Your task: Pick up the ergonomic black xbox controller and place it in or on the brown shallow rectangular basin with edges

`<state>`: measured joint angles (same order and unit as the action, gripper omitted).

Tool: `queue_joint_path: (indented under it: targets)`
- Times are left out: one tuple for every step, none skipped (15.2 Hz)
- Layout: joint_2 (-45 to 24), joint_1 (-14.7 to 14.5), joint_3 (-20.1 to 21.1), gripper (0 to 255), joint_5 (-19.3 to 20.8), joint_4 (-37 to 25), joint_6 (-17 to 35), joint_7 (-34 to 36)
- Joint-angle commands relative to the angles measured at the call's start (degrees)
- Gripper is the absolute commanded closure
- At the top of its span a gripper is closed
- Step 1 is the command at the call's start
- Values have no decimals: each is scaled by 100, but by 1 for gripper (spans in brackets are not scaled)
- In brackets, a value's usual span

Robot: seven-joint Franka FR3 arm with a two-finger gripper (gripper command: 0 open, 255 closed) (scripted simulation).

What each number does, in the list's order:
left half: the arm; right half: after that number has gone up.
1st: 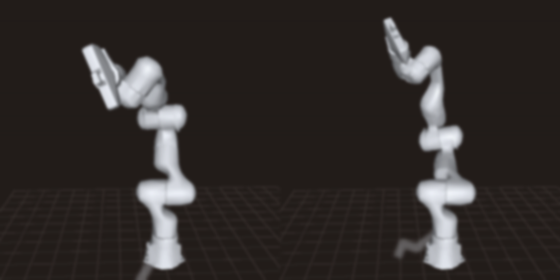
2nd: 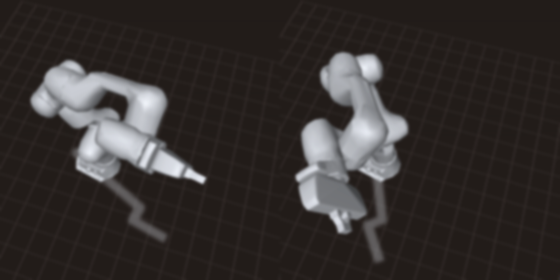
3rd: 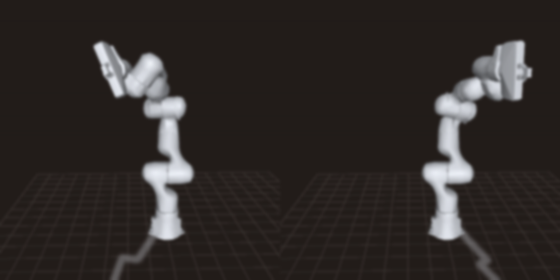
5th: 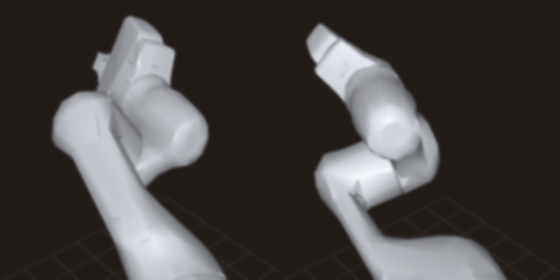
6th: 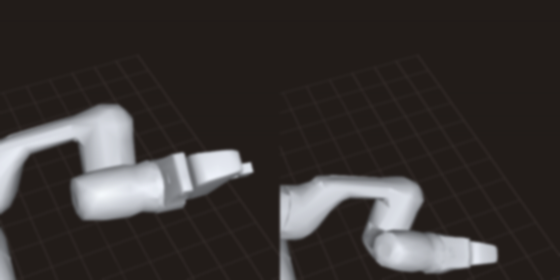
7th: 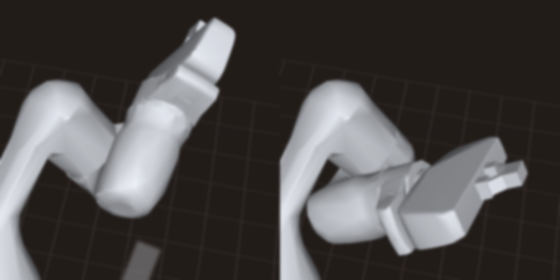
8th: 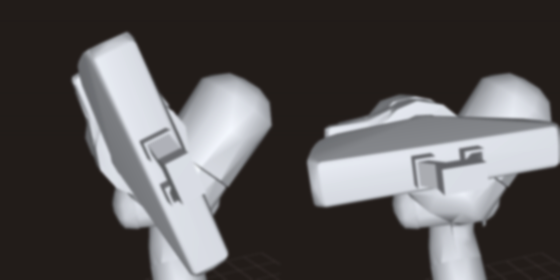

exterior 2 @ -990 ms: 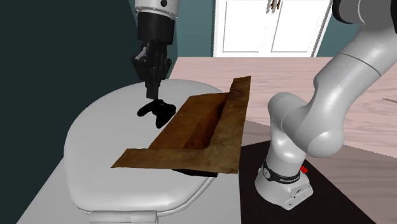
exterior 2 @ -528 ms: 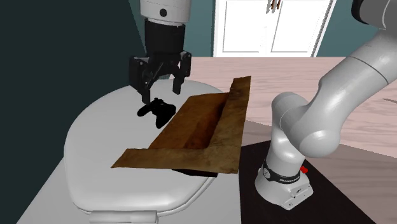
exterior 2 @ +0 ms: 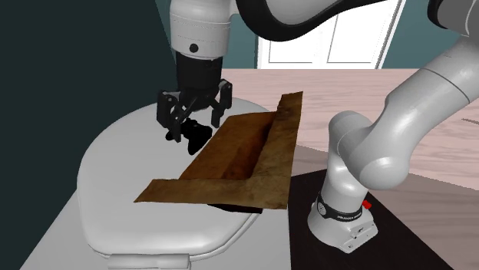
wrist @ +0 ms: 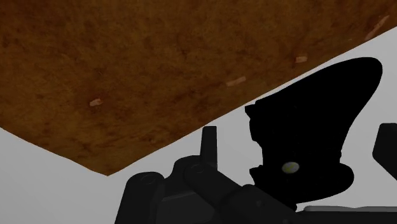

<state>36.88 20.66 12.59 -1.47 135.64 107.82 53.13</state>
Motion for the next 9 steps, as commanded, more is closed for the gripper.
queue_joint_path:
  targets:
    - [-8, 0, 6, 0, -1, 25, 36, 8]
    - [-9, 0, 6, 0, -1, 25, 36, 8]
    - [-9, 0, 6, 0, -1, 25, 36, 8]
    - [-9, 0, 6, 0, -1, 25, 36, 8]
    - [-9, 0, 6, 0, -1, 25, 36, 8]
    - [-8, 0, 6, 0, -1, 25, 35, 8]
    - [-8, 0, 6, 255, -1, 25, 35, 8]
    - [-8, 0, 6, 255, -1, 25, 35, 8]
    - [-8, 0, 6, 255, -1, 25, 35, 8]
